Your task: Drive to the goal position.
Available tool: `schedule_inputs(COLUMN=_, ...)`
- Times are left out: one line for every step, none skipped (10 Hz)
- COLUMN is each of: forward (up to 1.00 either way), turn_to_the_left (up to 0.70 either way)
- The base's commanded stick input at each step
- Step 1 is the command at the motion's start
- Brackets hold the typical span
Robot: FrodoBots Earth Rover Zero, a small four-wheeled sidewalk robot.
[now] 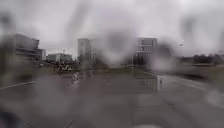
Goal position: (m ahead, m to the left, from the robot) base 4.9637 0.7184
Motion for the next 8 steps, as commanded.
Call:
schedule_inputs(forward=0.07, turn_to_the_left=0.00)
schedule_inputs(forward=0.07, turn_to_the_left=0.00)
schedule_inputs(forward=0.07, turn_to_the_left=0.00)
schedule_inputs(forward=0.07, turn_to_the_left=0.00)
schedule_inputs(forward=0.07, turn_to_the_left=0.00)
schedule_inputs(forward=0.07, turn_to_the_left=0.00)
schedule_inputs(forward=0.07, turn_to_the_left=0.00)
schedule_inputs(forward=0.07, turn_to_the_left=0.00)
